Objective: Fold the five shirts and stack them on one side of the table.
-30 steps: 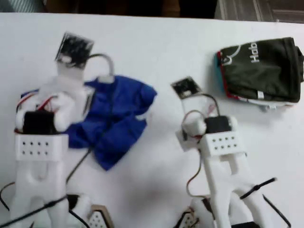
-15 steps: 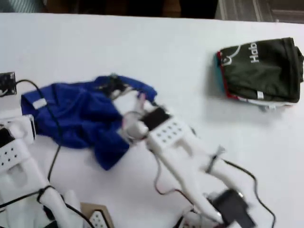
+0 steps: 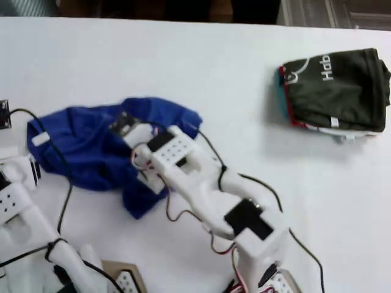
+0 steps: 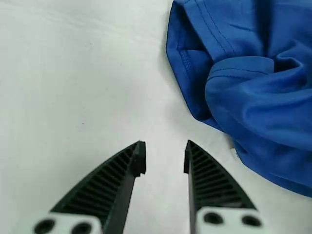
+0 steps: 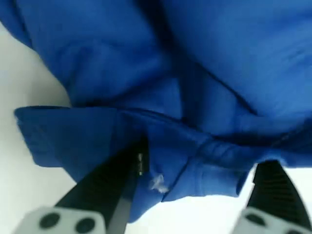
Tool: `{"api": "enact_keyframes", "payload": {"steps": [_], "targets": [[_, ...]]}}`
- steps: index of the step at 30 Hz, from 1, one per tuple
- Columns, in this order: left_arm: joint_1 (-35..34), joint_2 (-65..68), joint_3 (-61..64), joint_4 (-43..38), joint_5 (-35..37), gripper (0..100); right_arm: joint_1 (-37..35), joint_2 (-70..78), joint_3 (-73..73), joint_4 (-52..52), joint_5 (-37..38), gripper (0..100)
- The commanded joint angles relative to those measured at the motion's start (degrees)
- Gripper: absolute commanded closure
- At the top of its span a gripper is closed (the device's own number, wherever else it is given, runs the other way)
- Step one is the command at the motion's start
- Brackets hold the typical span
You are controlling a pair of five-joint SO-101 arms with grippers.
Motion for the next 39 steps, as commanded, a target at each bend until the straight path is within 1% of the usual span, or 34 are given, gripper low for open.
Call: {"api": "enact_keyframes", "payload": {"steps": [1, 2, 3, 5, 7, 11, 15, 19, 23, 25, 29, 31, 34, 36, 39], "targets": [[-0.4, -1.2, -0.2, -1.0, -0.4, 85, 0.7, 0.7, -2.2, 1.5, 0.0, 83.9], [-0.4, -1.2, -0.2, -1.1, -0.4, 85, 1.5, 0.7, -2.2, 1.7, 0.0, 93.2], [-0.4, -1.2, -0.2, -1.1, -0.4, 85, 2.9, 0.6, -2.2, 1.8, -0.4, 99.8], [-0.4, -1.1, -0.2, -1.1, -0.4, 85, 6.3, 0.0, -2.2, 2.6, -0.3, 93.9], [-0.4, -1.1, -0.2, -1.1, -0.4, 85, 10.5, -1.0, -2.2, 2.9, 0.0, 97.9], [-0.2, -1.1, -0.1, -1.1, -0.4, 85, 20.0, -5.1, -2.2, 3.5, 0.4, 98.1], [2.4, -1.1, 0.0, -0.7, -0.4, 85, 27.4, -10.7, -2.2, 3.7, 8.2, 97.9], [8.4, -1.1, 2.7, -1.1, -0.4, 85, 31.6, -15.7, -2.2, 3.8, 13.6, 97.9], [19.1, -1.1, 6.2, -1.1, -0.4, 85, 32.6, -18.7, -2.2, 3.6, 14.3, 97.5], [25.3, -1.1, 7.5, -0.7, -0.4, 85, 32.4, -19.6, -2.2, 3.7, 14.2, 93.2], [35.7, -1.1, 9.5, -0.7, -0.4, 85, 32.5, -21.1, -2.1, 3.8, 14.2, 74.9], [39.6, -1.1, 9.7, -0.7, -0.4, 85, 32.6, -22.3, -2.0, 4.4, 14.2, 69.7], [44.6, -1.1, 10.1, -1.1, -0.4, 85, 32.5, -25.1, -2.1, 7.0, 14.1, 69.5], [46.7, -1.1, 10.1, -1.5, -0.6, 85, 32.5, -28.0, -2.0, 9.5, 14.1, 69.5], [47.3, -1.0, 11.1, -5.3, -0.7, 85, 32.5, -33.1, -1.9, 14.2, 14.1, 69.5]]}}
